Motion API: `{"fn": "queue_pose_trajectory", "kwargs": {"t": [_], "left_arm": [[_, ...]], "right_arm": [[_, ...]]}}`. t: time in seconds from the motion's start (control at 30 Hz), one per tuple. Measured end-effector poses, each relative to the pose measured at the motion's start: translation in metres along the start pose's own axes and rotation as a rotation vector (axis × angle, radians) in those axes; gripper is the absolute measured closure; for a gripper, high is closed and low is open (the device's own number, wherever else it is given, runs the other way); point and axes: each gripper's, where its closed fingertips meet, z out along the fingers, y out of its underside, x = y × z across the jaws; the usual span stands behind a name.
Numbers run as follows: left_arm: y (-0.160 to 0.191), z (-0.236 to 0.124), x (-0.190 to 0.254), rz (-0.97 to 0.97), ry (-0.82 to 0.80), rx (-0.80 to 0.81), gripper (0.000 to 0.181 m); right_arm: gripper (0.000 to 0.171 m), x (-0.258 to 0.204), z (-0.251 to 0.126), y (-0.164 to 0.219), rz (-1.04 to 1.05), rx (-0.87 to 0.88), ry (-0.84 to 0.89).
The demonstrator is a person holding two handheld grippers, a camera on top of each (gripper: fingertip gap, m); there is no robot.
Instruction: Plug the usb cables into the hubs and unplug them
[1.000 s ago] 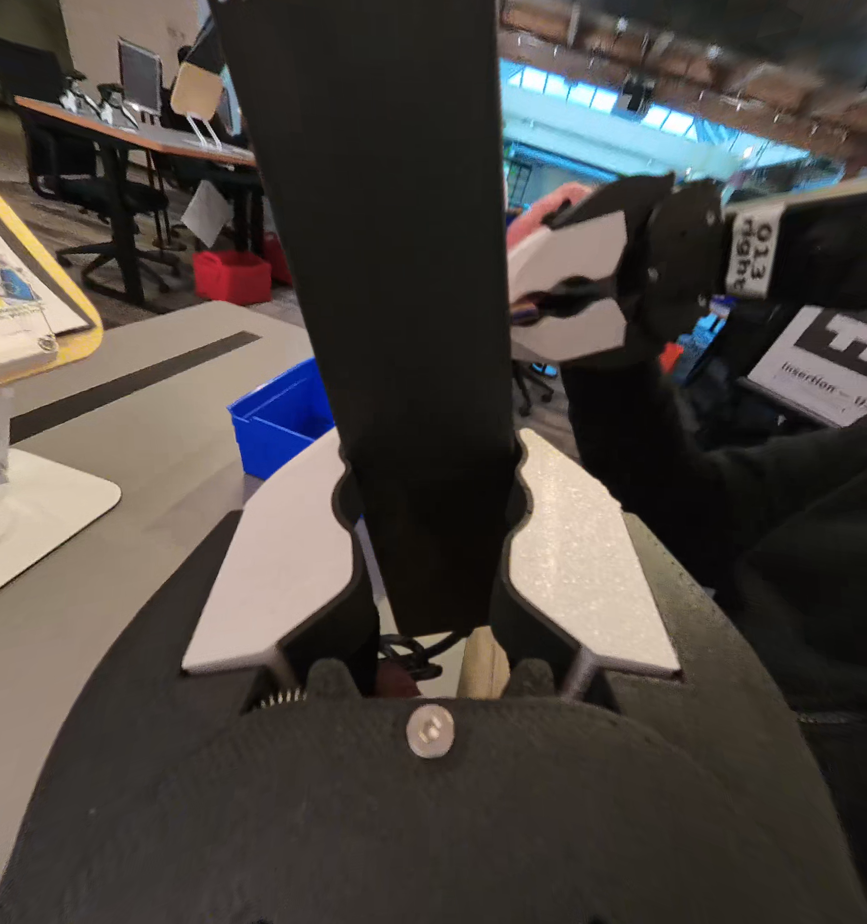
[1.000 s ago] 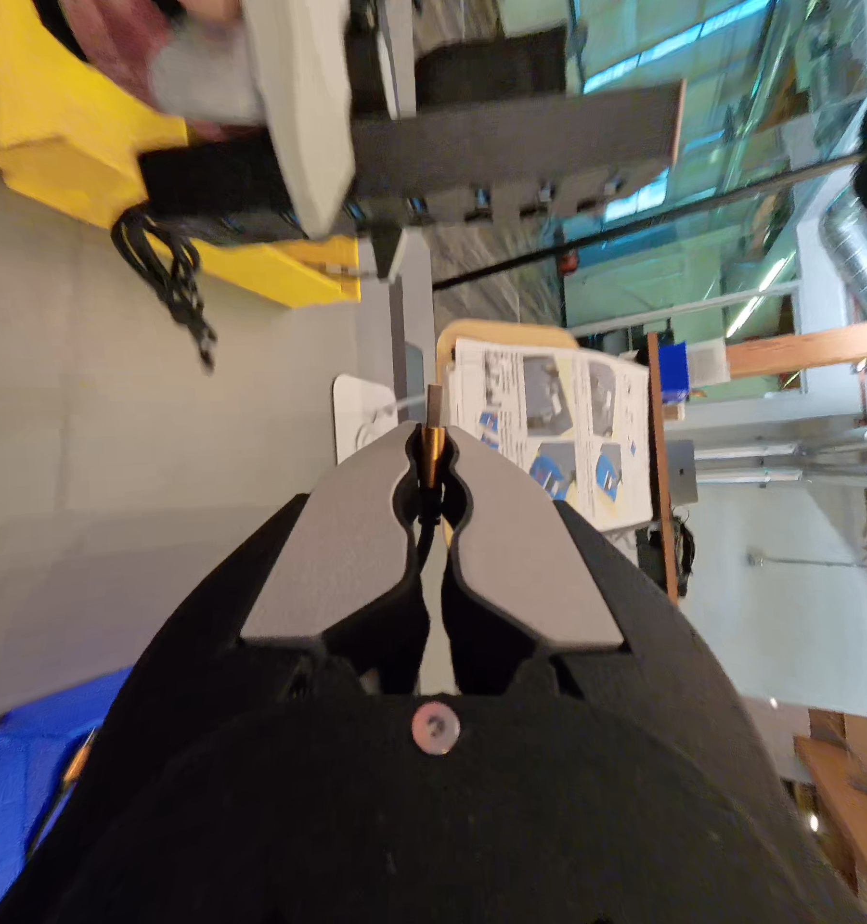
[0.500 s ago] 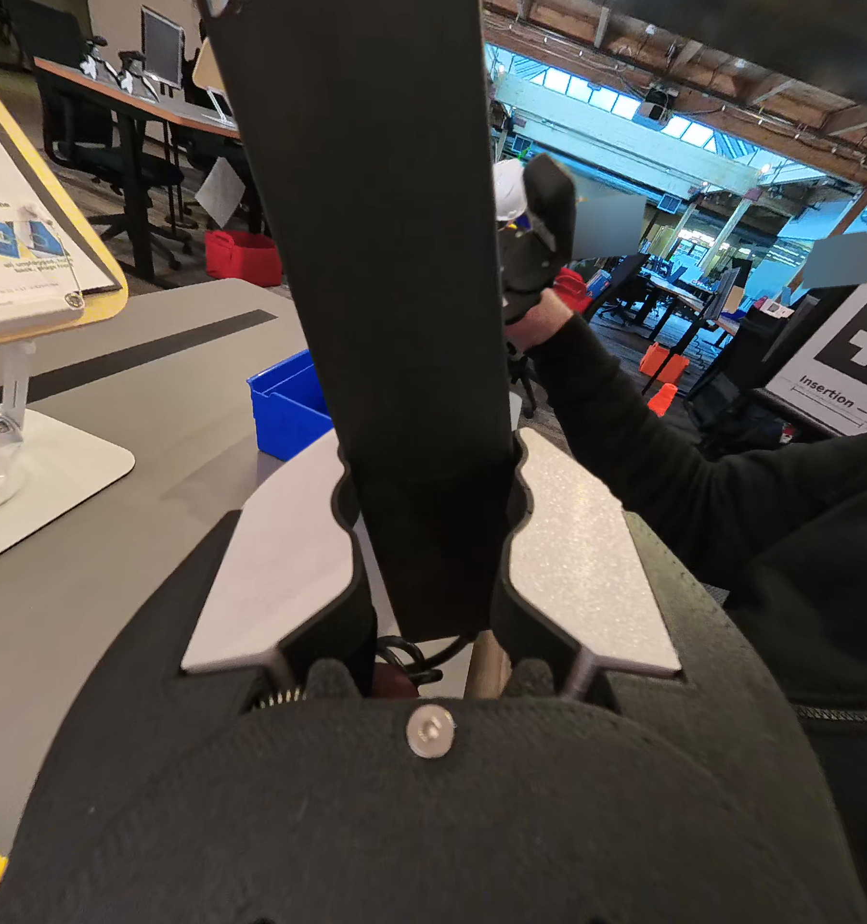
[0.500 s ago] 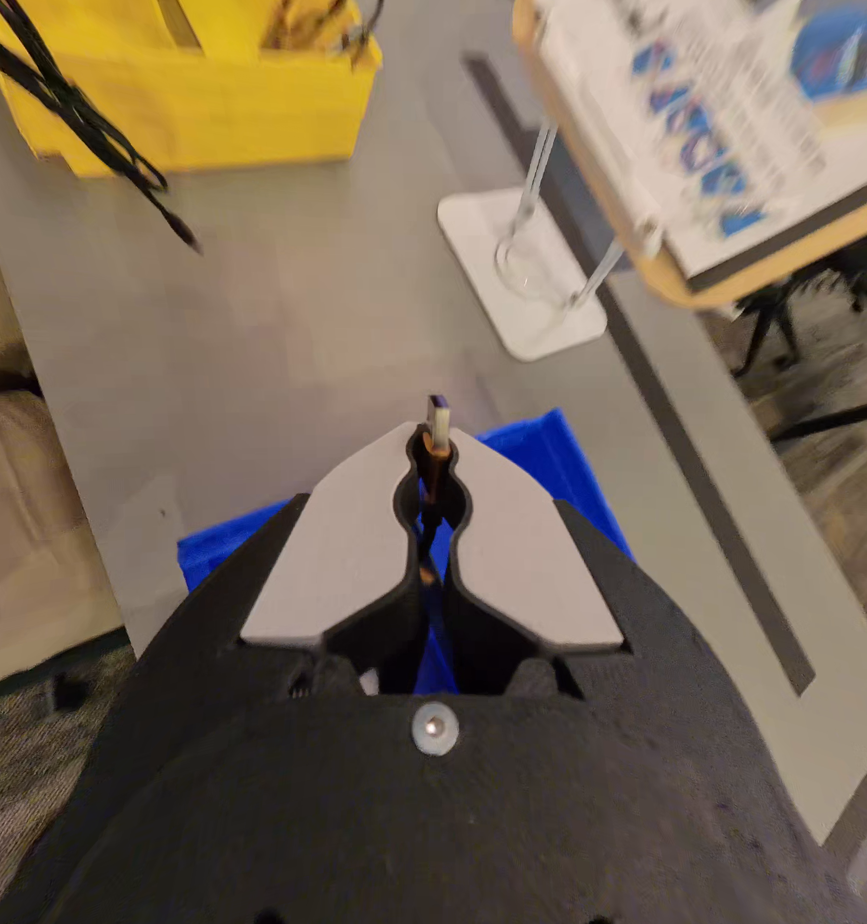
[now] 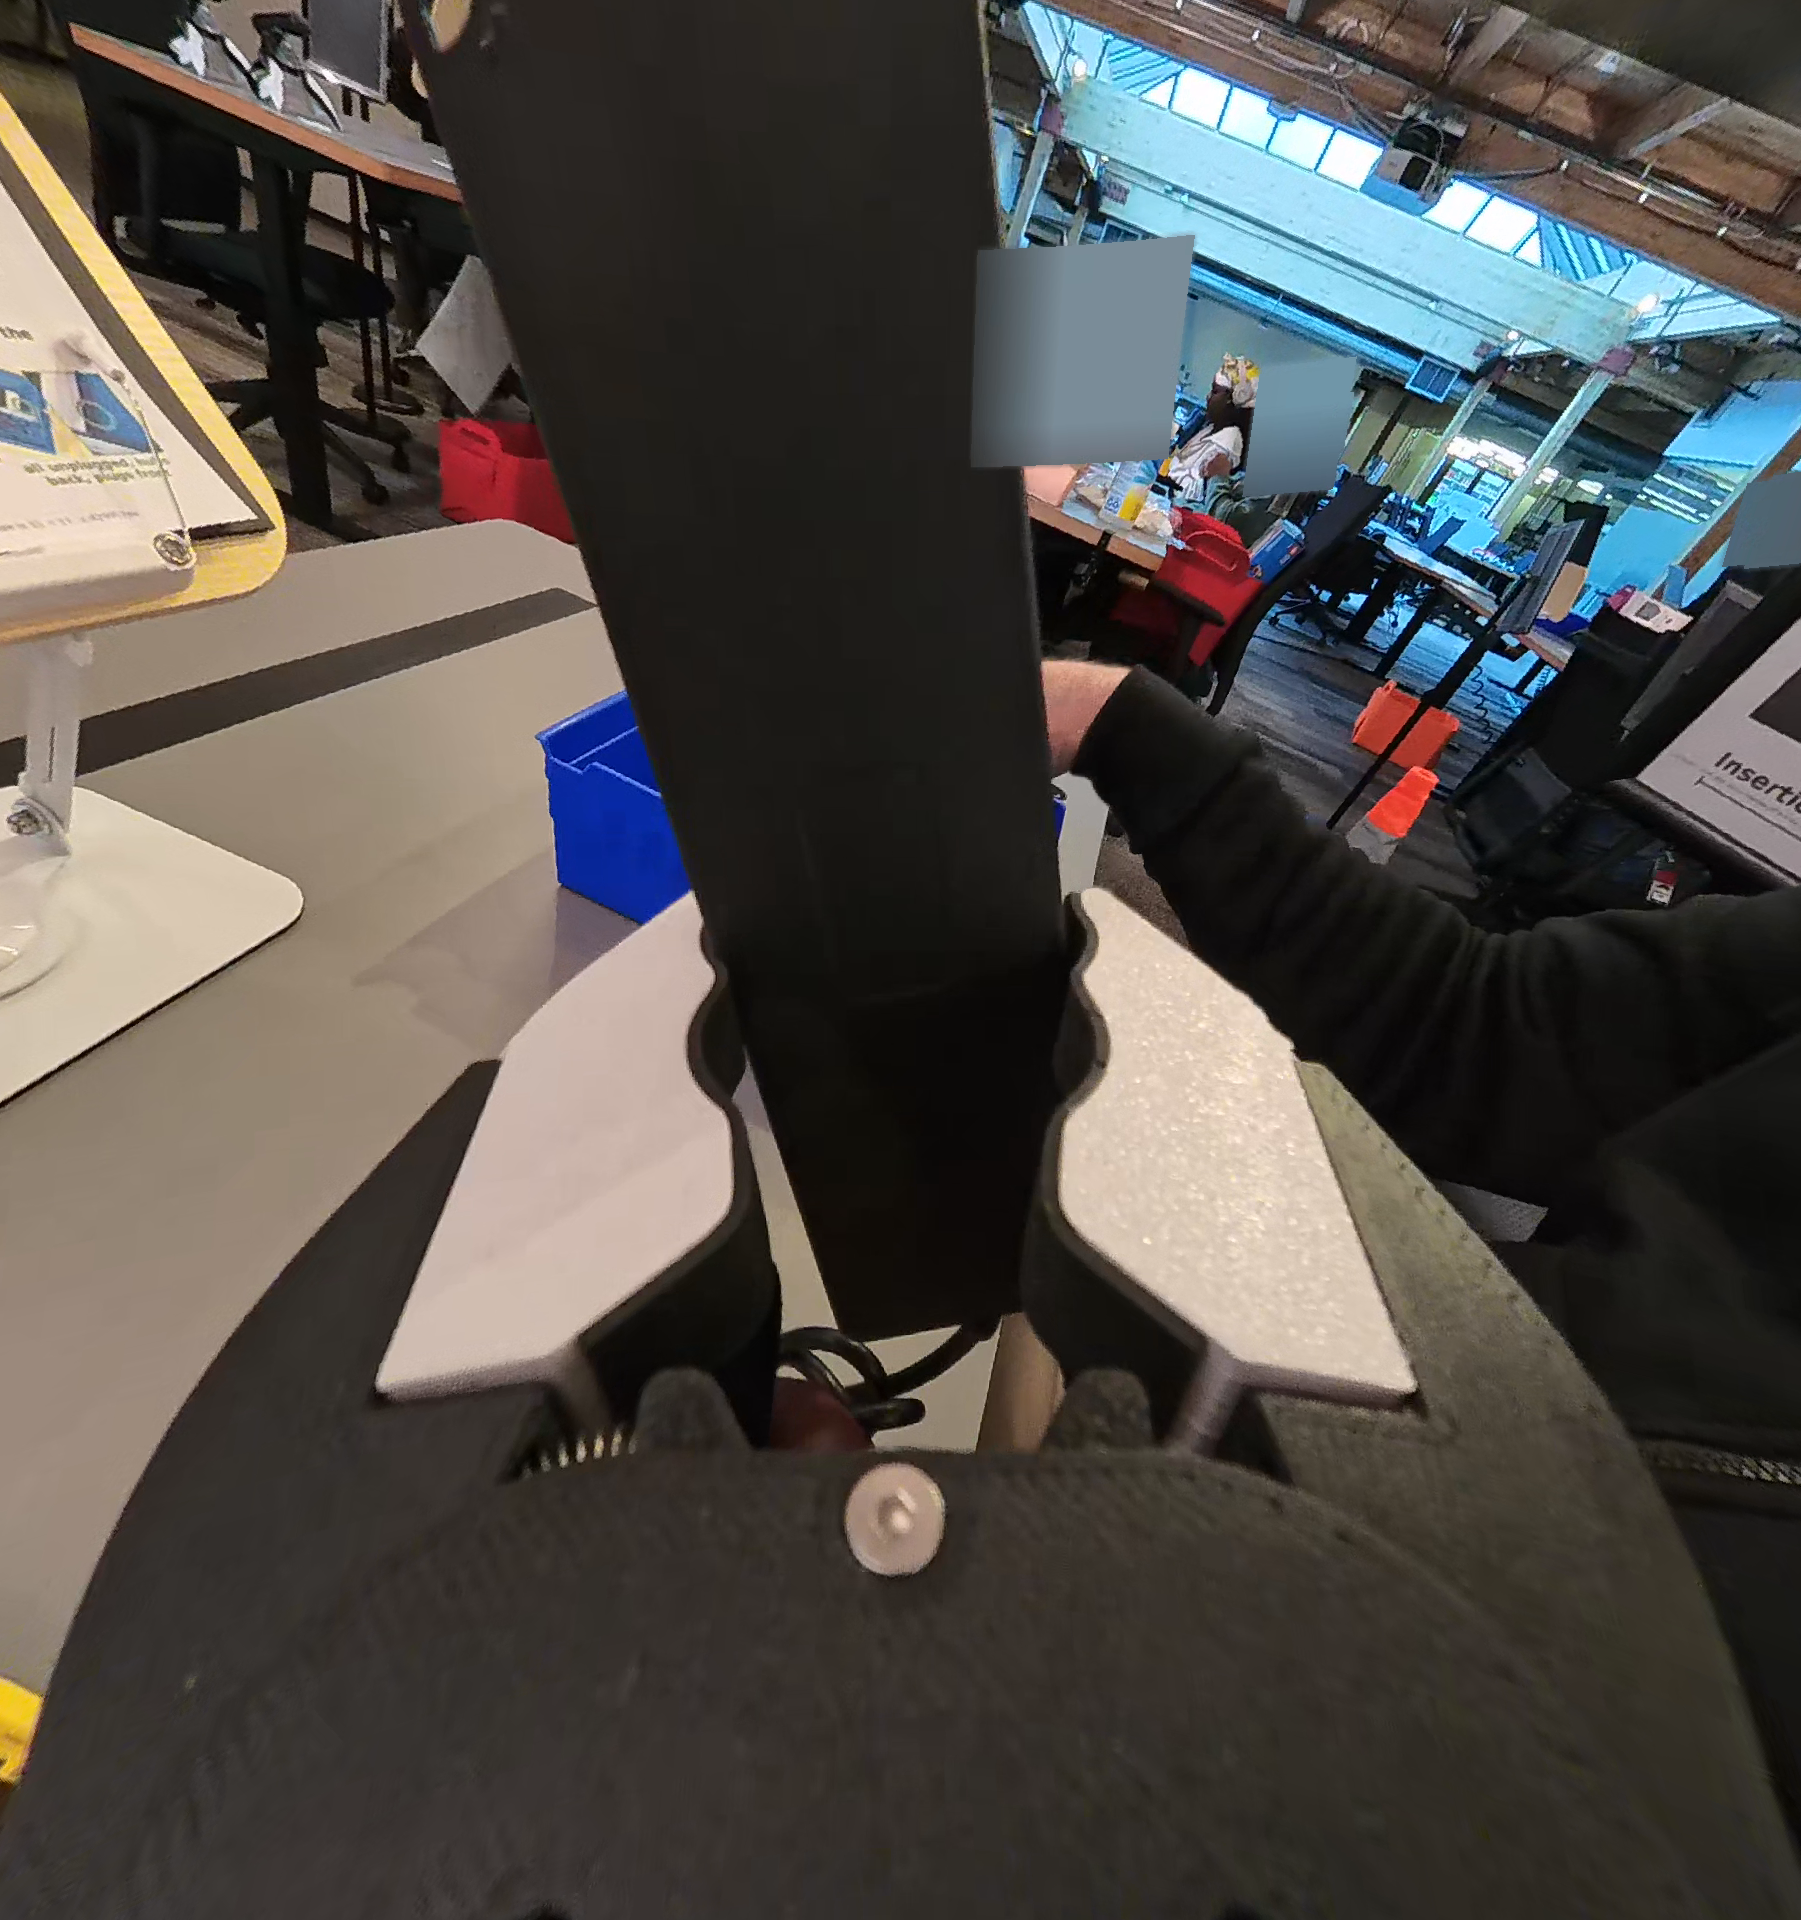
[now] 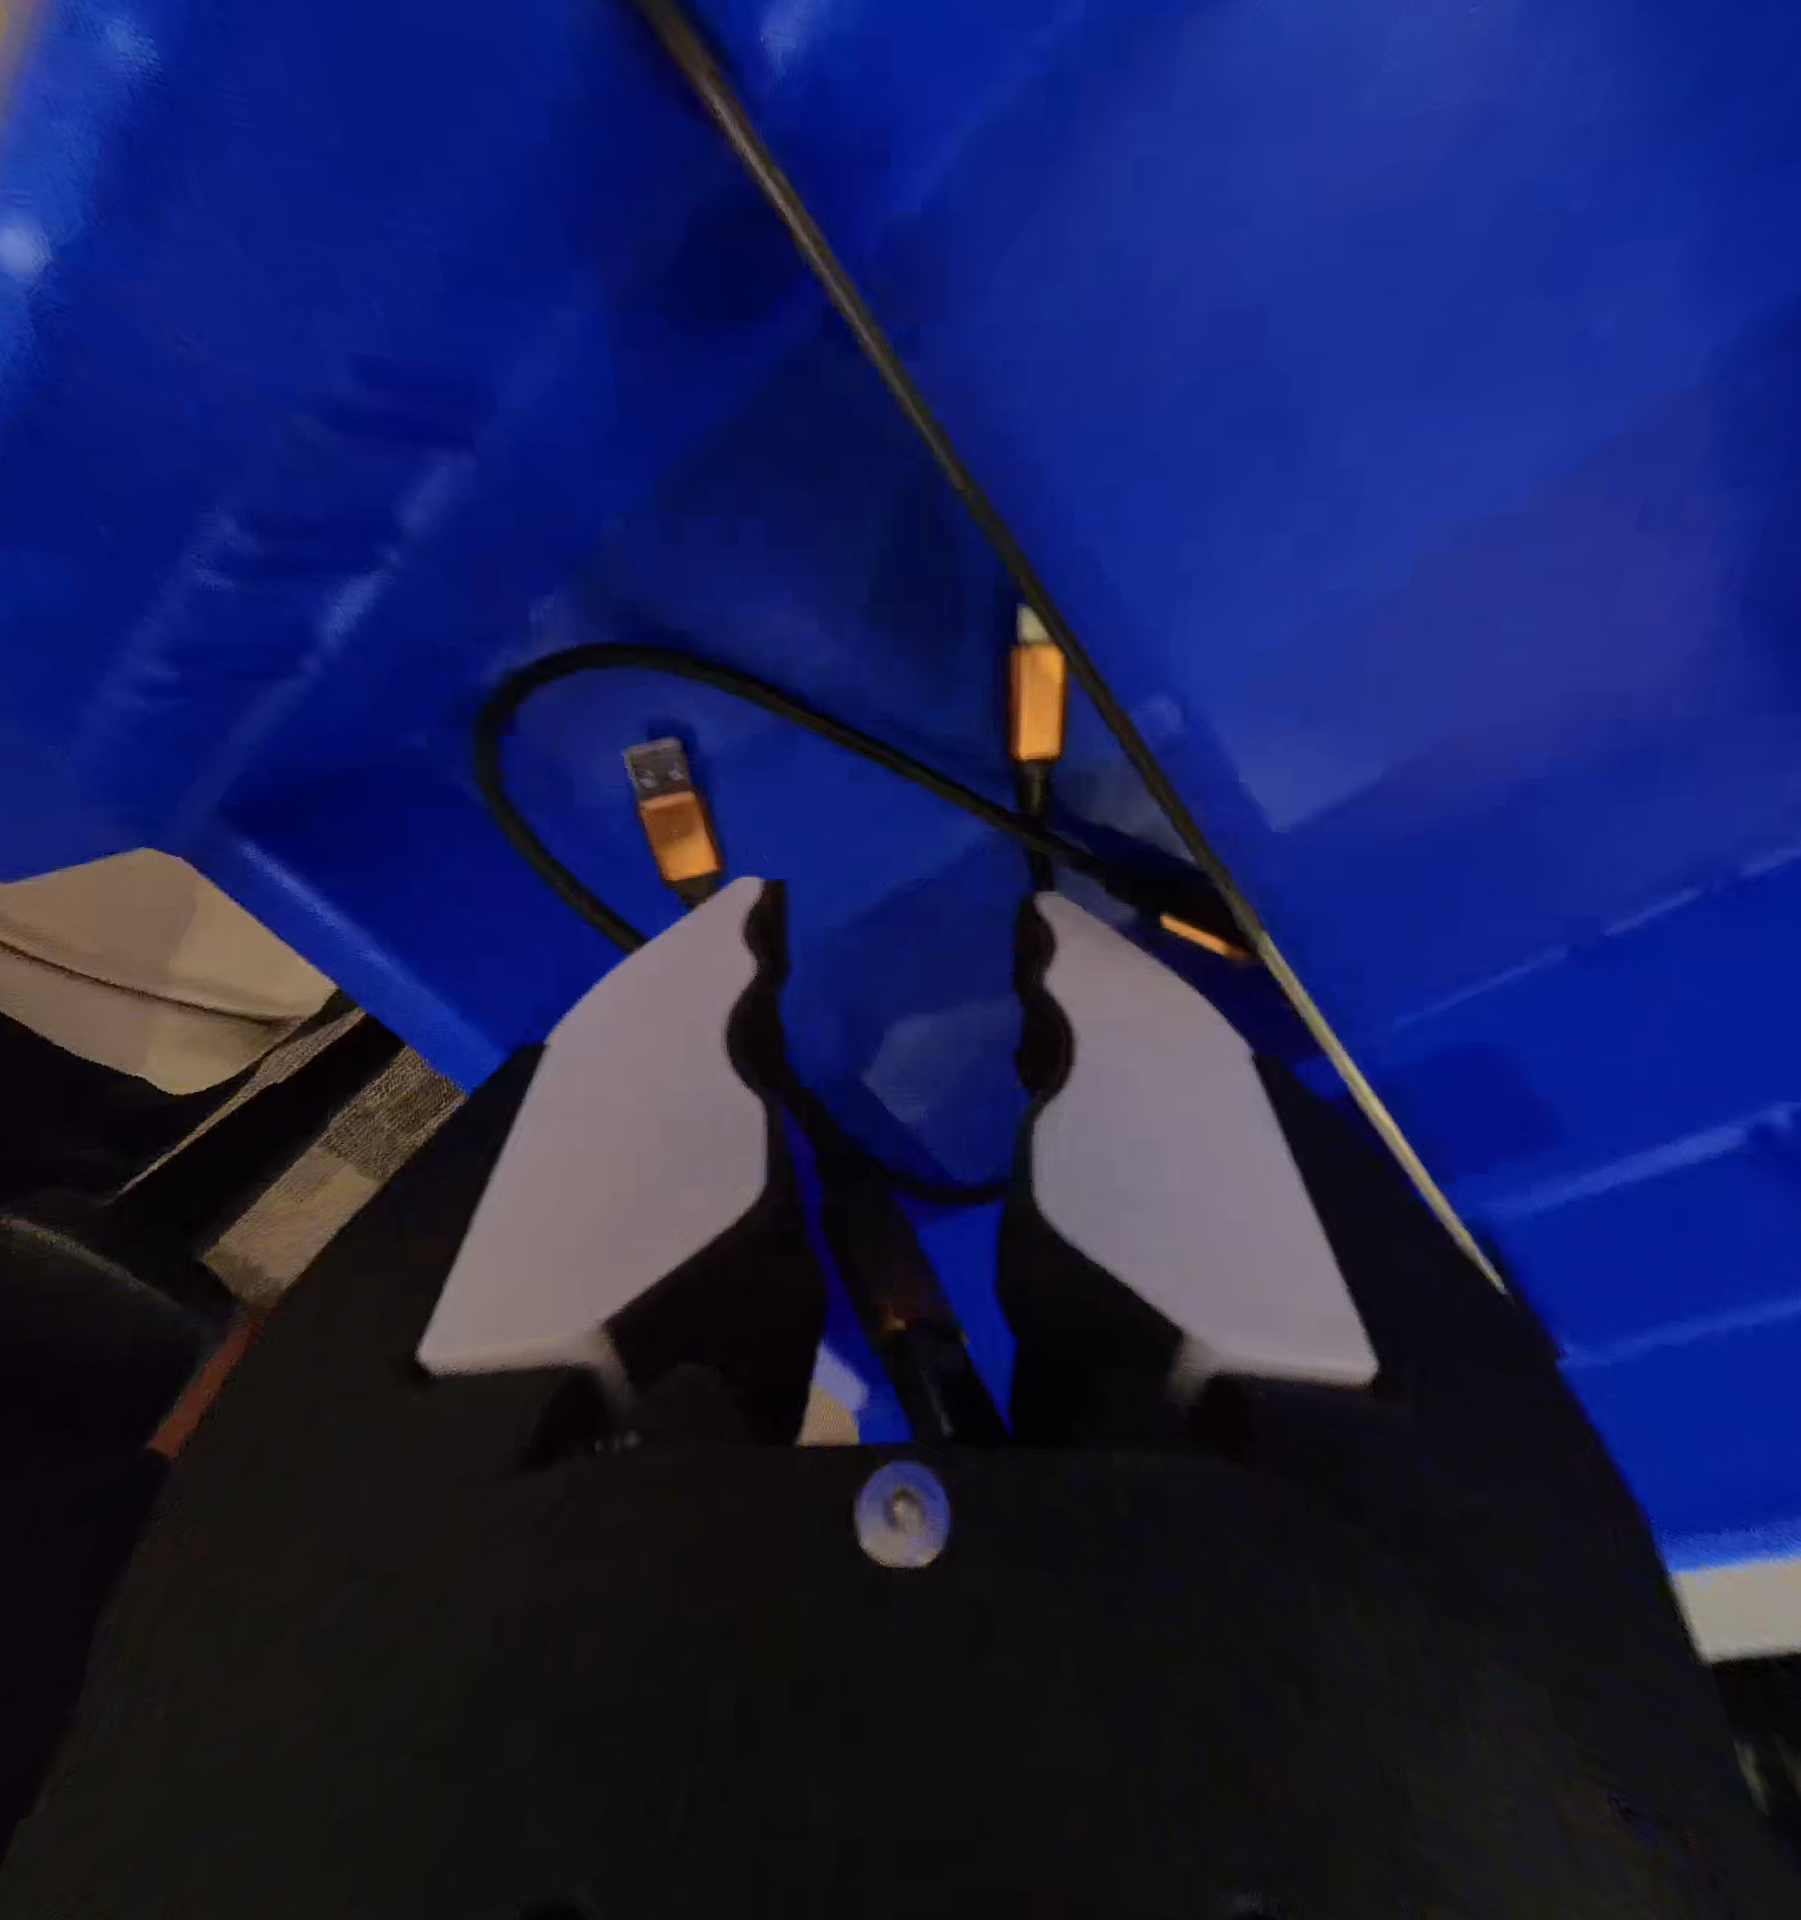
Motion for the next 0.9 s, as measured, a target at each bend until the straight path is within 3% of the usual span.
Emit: {"fn": "queue_pose_trajectory", "kwargs": {"t": [0.03,0.2,0.27,0.4,0.5,0.6,0.77,0.9], "left_arm": [[0.000,0.000,0.000,0.001,-0.001,-0.001,0.123],[0.001,0.000,-0.005,-0.008,-0.012,0.002,0.123],[0.002,0.001,-0.006,-0.017,-0.011,0.005,0.123],[0.003,0.005,-0.005,-0.020,-0.002,0.017,0.123],[0.006,0.011,0.001,0.011,0.013,0.007,0.123],[0.013,0.018,0.010,0.048,0.029,-0.011,0.123],[0.025,0.029,0.026,0.118,0.067,-0.062,0.123],[0.034,0.036,0.038,0.171,0.104,-0.102,0.123]], "right_arm": [[0.118,0.004,-0.002,0.004,0.022,-0.013,0.016],[0.099,0.006,-0.033,0.015,0.071,0.031,0.066],[0.101,0.006,-0.051,0.015,0.059,0.075,0.108],[0.102,-0.042,-0.120,-0.055,-0.165,0.446,0.144],[0.097,-0.117,-0.170,-0.121,-0.368,0.758,0.034],[0.089,-0.193,-0.193,-0.164,-0.527,0.968,-0.164],[0.076,-0.263,-0.199,-0.205,-0.546,1.143,-0.487],[0.074,-0.294,-0.189,-0.212,-0.581,1.138,-0.648]]}}
